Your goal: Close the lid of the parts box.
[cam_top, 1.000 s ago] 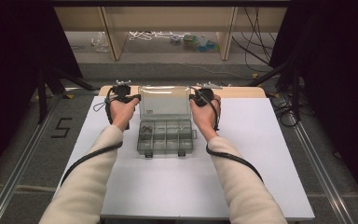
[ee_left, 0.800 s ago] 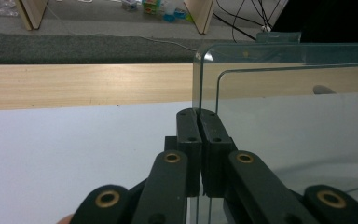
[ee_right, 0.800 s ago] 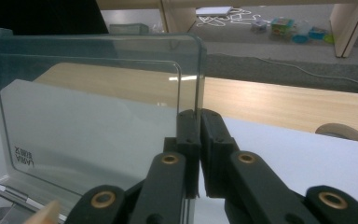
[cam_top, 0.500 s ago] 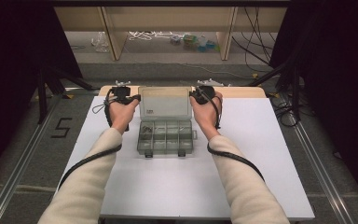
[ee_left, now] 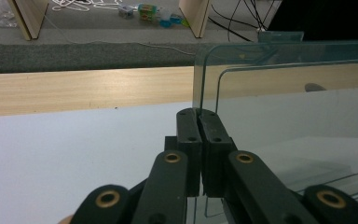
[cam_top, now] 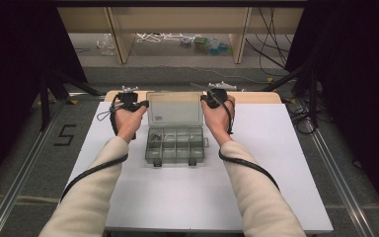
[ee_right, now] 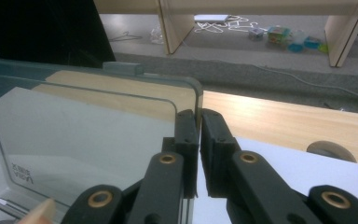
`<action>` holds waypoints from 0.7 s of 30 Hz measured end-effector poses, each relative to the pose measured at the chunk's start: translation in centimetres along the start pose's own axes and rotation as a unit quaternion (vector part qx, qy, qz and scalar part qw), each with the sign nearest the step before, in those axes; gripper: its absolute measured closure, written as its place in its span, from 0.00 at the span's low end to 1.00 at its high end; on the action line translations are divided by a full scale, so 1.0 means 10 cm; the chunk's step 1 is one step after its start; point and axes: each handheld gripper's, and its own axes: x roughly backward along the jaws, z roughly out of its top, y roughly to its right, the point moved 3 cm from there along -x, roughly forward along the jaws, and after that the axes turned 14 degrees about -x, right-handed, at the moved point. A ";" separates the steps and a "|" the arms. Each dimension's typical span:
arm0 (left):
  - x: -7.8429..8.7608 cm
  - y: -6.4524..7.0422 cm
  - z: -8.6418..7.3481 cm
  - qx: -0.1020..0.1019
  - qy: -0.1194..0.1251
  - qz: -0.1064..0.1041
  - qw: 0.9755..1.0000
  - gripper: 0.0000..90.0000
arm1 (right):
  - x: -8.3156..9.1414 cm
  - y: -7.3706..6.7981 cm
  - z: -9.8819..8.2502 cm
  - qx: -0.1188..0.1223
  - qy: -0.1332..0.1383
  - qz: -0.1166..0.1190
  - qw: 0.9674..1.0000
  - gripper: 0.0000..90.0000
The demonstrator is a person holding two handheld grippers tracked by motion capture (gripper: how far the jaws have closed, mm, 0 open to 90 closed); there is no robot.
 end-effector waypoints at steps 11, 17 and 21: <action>0.14 0.04 -0.04 -0.015 0.011 -0.005 1.000 0.98 | 0.14 -0.04 -0.02 0.007 0.004 0.006 1.000 0.97; 0.20 0.07 -0.07 -0.020 0.023 -0.002 1.000 0.98 | 0.21 -0.04 -0.06 0.015 0.011 0.009 1.000 0.97; 0.23 0.08 -0.09 -0.019 0.029 -0.003 0.999 0.98 | 0.25 -0.06 -0.09 0.019 0.017 0.013 1.000 0.97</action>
